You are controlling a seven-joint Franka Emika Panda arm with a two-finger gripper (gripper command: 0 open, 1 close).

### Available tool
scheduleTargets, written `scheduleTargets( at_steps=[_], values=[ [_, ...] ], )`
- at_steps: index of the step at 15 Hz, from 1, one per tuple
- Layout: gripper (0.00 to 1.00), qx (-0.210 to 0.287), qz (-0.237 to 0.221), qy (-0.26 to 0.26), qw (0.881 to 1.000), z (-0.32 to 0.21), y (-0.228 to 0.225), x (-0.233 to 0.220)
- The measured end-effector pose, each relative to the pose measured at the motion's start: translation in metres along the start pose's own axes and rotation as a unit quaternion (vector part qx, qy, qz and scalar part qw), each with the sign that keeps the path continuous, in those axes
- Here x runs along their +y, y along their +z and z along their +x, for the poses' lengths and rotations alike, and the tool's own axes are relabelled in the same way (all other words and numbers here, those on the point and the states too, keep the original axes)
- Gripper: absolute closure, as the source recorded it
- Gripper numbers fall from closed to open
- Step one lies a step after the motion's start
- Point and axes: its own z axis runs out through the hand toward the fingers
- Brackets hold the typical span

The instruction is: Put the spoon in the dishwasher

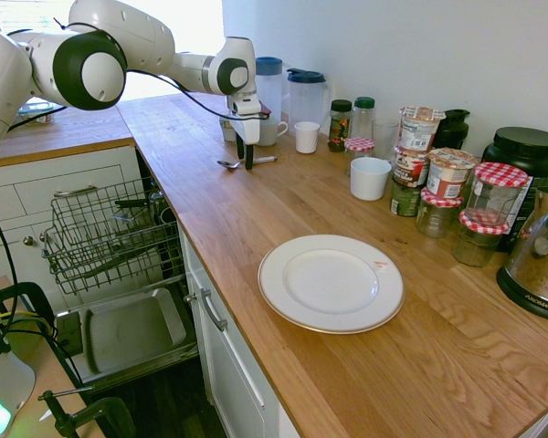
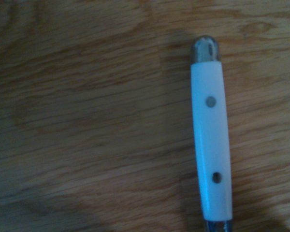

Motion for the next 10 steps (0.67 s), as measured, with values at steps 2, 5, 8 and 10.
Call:
scheduleTargets(
  at_steps=[2, 5, 8, 10],
  values=[
    [1.0, -0.003, 0.0, -0.003, 1.0, -0.0005, 0.0001, 0.0],
    [1.0, -0.008, 0.0, -0.006, 1.0, -0.0012, 0.0006, 0.0],
    [1.0, -0.012, 0.0, -0.007, 1.0, 0.0009, 0.0007, 0.0001],
    [1.0, -0.013, 0.001, -0.006, 1.0, 0.0024, 0.0012, 0.0002]
  ],
)
